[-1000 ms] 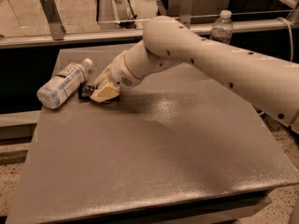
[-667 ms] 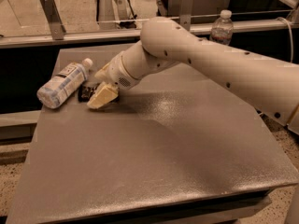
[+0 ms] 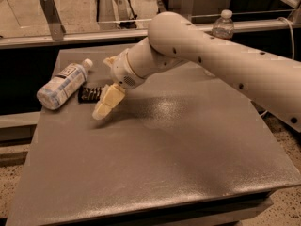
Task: Move rxbar chocolate near blue plastic bottle
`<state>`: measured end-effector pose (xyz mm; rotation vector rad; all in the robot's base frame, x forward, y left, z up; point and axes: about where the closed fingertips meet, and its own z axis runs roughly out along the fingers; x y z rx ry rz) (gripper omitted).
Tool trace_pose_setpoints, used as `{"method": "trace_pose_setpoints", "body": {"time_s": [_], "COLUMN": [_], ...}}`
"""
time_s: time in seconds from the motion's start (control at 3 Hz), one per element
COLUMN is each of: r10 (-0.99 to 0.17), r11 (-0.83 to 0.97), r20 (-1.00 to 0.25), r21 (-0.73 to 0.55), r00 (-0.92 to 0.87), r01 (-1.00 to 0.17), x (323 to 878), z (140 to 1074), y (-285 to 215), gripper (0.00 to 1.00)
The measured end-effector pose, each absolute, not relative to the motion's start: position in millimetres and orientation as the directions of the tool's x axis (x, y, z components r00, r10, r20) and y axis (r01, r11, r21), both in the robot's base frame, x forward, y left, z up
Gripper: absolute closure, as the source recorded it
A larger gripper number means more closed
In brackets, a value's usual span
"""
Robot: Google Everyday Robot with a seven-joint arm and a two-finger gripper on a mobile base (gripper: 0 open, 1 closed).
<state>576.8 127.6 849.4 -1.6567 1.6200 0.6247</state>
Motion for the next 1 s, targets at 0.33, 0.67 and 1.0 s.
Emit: {"method": "trace_pose_setpoints", "body": {"time_s": [0.33, 0.67, 1.0], "r10": [-0.619, -0.597, -0.585], "r11": [0.054, 0.083, 0.15], "r20": [-0.778, -0.797, -0.81], "r21": [-0.174, -0.177, -0.155], "r00": [0.104, 0.094, 0.039], "r01": [-0.983, -0.981, -0.976], "x": [552.1, 522.1, 493.2], "z": [863.7, 873.9, 873.1], "y": [96.8, 44.3, -19.4], "gripper": [0.0, 0.0, 0.0]}}
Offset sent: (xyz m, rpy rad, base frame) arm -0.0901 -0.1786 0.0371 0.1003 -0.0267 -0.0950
